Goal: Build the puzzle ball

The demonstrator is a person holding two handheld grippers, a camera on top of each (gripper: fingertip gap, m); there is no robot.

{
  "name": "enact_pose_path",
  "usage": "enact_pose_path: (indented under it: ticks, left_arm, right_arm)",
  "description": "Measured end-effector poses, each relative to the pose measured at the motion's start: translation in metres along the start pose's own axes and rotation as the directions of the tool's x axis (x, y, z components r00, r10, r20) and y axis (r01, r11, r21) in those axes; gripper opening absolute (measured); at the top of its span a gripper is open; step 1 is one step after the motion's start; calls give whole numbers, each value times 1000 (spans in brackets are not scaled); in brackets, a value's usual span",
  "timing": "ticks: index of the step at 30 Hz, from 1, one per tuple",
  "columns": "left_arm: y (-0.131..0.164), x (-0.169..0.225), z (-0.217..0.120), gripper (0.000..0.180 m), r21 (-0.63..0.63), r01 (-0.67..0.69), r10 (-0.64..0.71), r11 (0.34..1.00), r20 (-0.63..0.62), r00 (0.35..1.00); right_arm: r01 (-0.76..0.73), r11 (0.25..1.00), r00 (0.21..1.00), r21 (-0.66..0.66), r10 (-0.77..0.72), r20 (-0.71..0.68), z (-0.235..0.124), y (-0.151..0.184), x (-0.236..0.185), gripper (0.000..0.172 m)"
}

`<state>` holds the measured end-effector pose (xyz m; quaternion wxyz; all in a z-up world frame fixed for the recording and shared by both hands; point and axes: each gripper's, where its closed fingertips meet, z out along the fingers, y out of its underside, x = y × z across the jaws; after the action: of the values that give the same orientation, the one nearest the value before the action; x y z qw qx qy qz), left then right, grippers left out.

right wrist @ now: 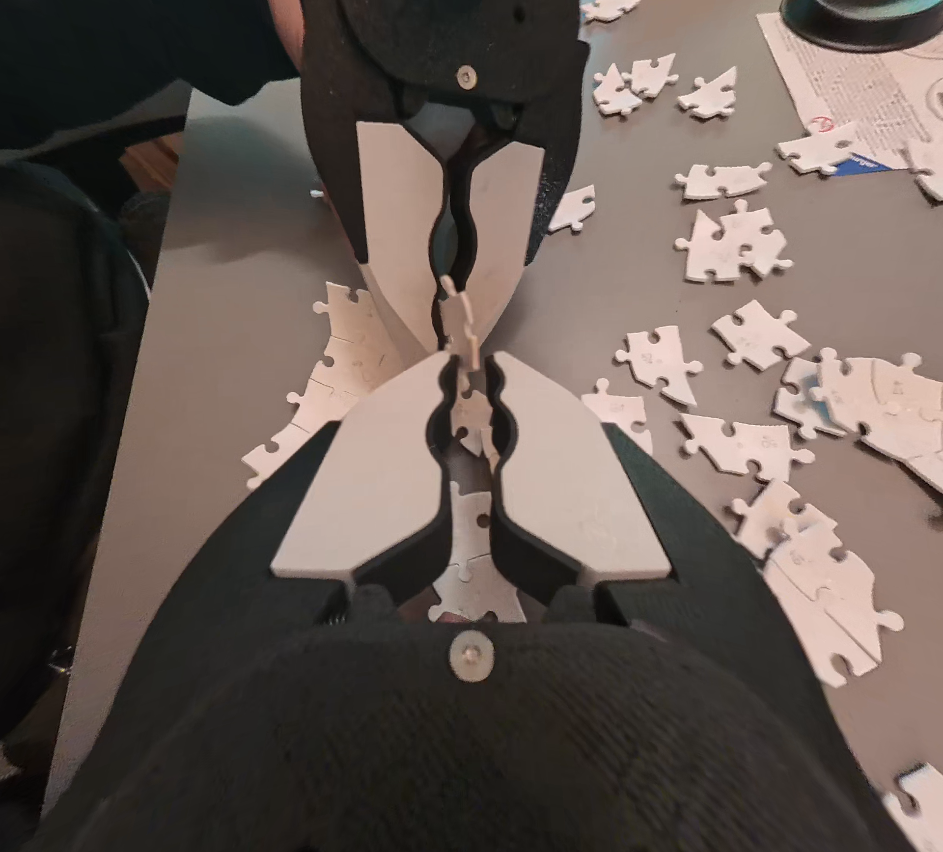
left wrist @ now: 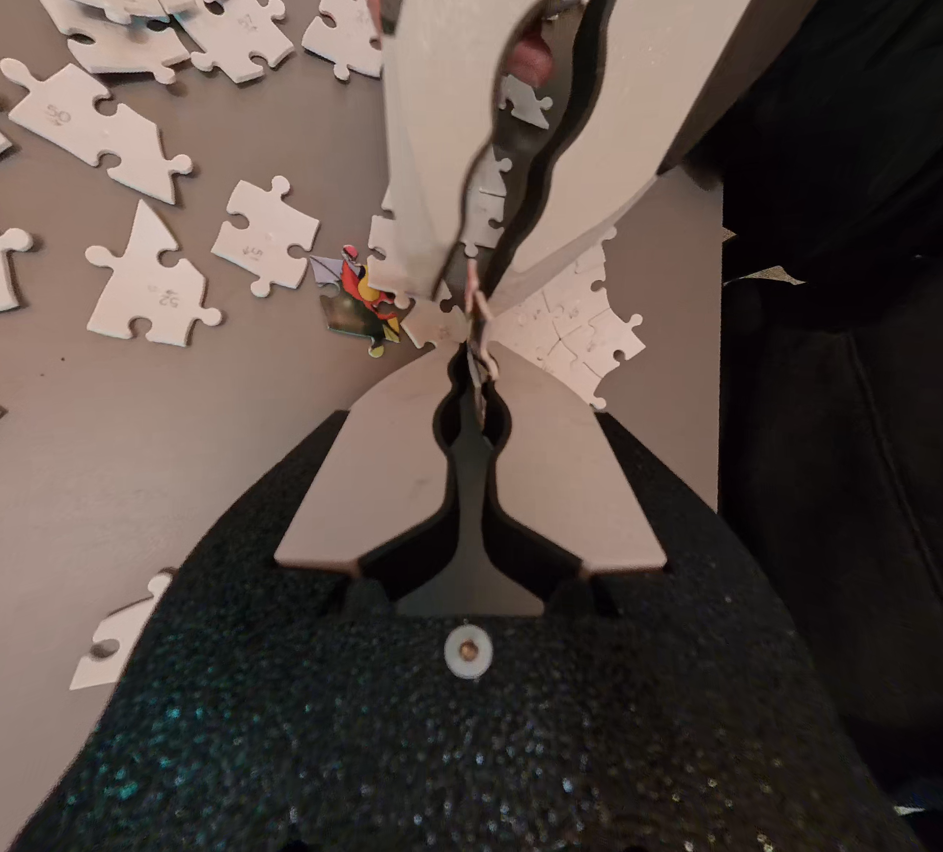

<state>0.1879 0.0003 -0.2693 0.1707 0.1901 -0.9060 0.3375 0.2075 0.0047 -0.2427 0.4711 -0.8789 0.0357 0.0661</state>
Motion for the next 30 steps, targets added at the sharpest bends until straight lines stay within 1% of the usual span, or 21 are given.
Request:
enact_pose_path:
  ticks: [3, 7, 15, 19, 25, 30]
  left_arm:
    - [3, -2, 0, 3, -6, 13, -13, 1000, 8, 1000]
    - [2, -4, -3, 3, 22, 25, -26, 999, 17, 1000]
    - [4, -6, -5, 3, 11, 16, -16, 1000, 35, 999]
    - [4, -6, -4, 3, 22, 23, -24, 999, 30, 999]
    - [3, -7, -5, 3, 28, 20, -21, 999, 39, 999]
    - [3, -8, -4, 4, 25, 10, -11, 1000, 44, 999]
  right_arm:
    - [5, 1000, 1000, -10, -5, 20, 3, -1, -4, 3]
    - [10, 1000, 1000, -6, -10, -8, 5, -4, -1, 3]
    - [-52, 999, 999, -6, 52, -5, 7, -3, 0, 3]
    - [-138, 990, 990, -11, 138, 13, 7, -3, -1, 3]
    - [-244, 970, 970, -8, 244, 4, 6, -4, 1, 3]
    - [-305, 952, 952, -2, 305, 11, 6, -3, 2, 3]
